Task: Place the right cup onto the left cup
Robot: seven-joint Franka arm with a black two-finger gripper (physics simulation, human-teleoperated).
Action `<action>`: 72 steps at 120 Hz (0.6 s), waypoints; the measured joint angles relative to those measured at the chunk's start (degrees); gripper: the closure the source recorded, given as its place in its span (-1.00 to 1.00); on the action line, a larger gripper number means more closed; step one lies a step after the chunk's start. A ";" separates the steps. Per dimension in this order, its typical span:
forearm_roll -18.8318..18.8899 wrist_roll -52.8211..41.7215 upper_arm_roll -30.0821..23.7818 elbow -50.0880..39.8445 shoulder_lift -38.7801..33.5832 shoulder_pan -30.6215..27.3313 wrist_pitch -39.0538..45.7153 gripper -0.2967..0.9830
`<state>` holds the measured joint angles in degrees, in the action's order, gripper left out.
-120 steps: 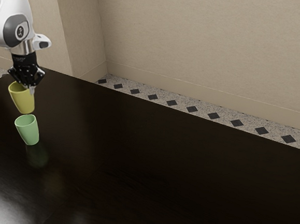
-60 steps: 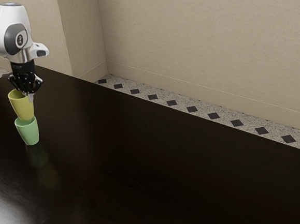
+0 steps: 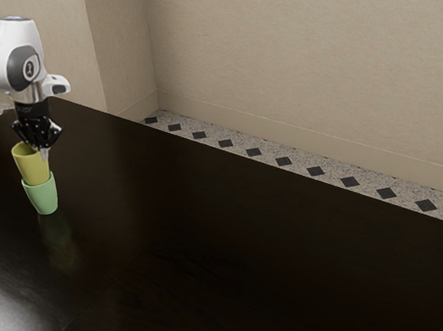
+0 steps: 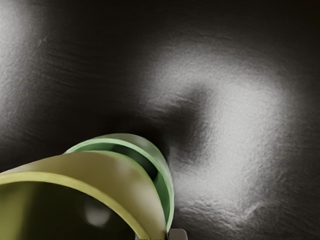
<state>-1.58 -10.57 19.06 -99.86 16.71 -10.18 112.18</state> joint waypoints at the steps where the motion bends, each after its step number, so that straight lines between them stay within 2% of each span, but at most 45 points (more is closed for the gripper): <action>1: -0.03 -0.04 0.00 0.00 0.08 0.00 0.02 0.69; 12: -0.30 -0.42 0.00 -0.01 0.68 0.00 0.35 0.65; 33: -0.78 -1.20 0.01 -0.01 1.53 -0.02 0.74 0.09; 45: -0.89 -1.63 -0.03 -0.01 1.59 -0.01 0.91 -0.15; 72: -0.94 -2.38 -0.22 -0.01 -0.29 0.26 0.79 -0.40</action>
<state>-2.51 -12.95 18.84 -99.86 16.43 -9.92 112.96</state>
